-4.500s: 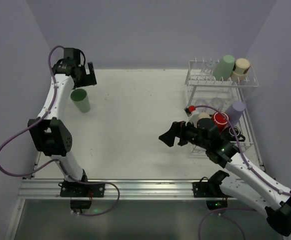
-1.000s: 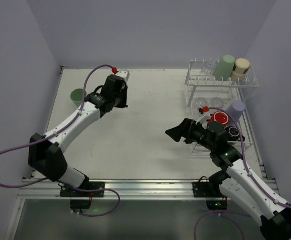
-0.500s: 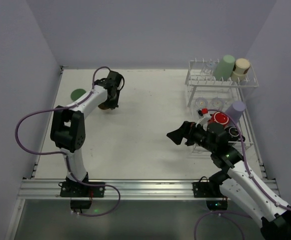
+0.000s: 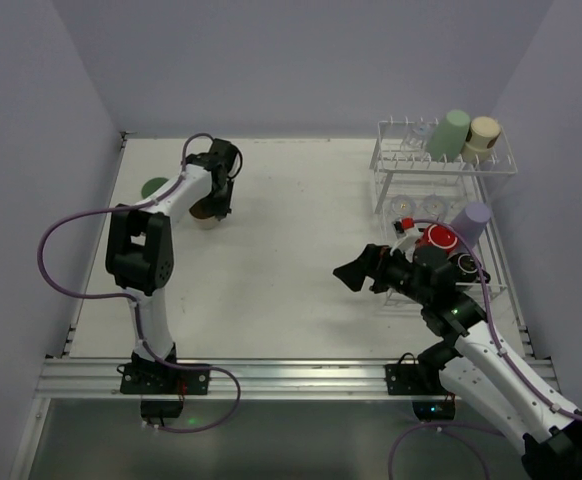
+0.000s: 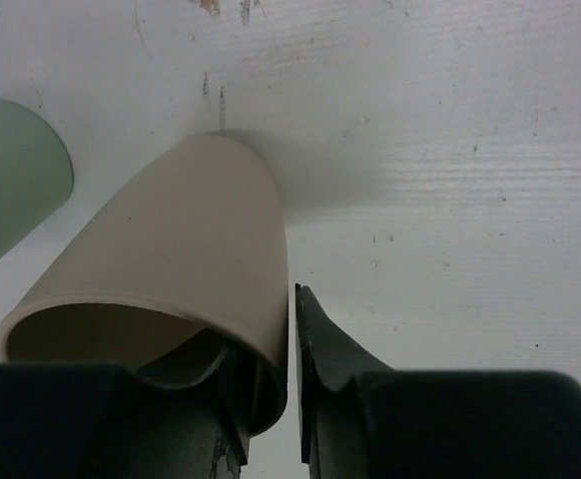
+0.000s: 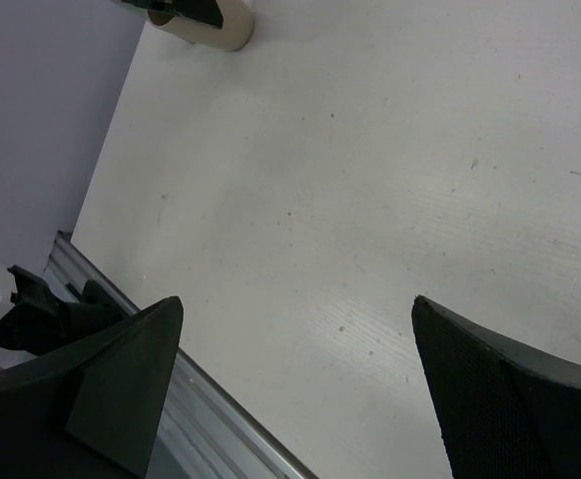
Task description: Unload the cups from the dish rack
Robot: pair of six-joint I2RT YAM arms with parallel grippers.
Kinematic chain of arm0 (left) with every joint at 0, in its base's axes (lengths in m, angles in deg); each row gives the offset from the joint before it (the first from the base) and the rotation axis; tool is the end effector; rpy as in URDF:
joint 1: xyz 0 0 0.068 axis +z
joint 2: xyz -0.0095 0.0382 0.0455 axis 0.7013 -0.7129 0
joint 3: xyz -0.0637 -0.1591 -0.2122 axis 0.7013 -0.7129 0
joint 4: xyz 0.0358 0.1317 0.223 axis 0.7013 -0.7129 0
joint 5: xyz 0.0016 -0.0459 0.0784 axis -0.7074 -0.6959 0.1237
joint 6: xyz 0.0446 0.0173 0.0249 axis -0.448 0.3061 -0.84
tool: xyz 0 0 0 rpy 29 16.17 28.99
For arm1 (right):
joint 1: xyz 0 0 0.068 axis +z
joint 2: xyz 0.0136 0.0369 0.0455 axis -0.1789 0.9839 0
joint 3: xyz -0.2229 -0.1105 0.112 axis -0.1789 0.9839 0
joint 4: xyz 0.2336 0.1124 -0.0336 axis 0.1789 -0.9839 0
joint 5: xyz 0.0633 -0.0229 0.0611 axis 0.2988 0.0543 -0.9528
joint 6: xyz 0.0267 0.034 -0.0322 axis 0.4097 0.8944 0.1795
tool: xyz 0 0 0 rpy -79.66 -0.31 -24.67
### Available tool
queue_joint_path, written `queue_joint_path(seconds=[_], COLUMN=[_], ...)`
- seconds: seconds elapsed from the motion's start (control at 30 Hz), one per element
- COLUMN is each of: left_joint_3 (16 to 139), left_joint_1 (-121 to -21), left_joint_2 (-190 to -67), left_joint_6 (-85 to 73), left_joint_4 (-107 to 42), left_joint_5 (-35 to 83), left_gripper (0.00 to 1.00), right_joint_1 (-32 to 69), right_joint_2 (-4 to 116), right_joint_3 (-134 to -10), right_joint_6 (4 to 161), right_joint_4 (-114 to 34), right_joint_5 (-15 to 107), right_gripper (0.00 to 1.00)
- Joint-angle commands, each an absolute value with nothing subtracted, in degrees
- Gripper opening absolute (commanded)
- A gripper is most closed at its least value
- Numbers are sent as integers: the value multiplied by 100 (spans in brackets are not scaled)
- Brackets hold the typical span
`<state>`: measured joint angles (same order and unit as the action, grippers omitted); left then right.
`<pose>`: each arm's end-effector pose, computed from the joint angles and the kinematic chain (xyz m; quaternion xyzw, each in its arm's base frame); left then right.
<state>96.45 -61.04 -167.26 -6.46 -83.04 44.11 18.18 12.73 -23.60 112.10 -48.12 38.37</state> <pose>0.3964 -0.1097 0.2142 0.0279 0.9806 0.0602 0.1843 0.1408 0.0871 0.2533 -0.0226 0.8130 0.3982 0.4242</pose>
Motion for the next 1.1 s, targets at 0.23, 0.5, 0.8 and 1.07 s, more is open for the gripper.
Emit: queue_joint_path(seconds=[0.23, 0.5, 0.8, 1.07], left_joint_3=[9567, 9681, 9392, 6419], left_joint_1=[-6026, -6026, -6727, -7599], left_joint_2=[-16223, -15661, -13931, -11025], left_joint_6=[-654, -671, -619, -232], left_joint_4=[-8014, -7857, -7409, -5522], left_joint_5=[4412, 4377, 3973, 2181], left_gripper=[50, 75, 90, 90], right_joint_1=[1861, 1852, 1686, 921], right_joint_2=[1156, 734, 1243, 2594], right_joint_3=[-2955, -3630, -5202, -6935], right_joint_6=[10956, 11026, 10411, 9937], right_joint_4=[-5281, -5974, -6784, -7022], right_joint_5=[4023, 4831, 6483, 7846], right_gripper=[99, 92, 59, 57])
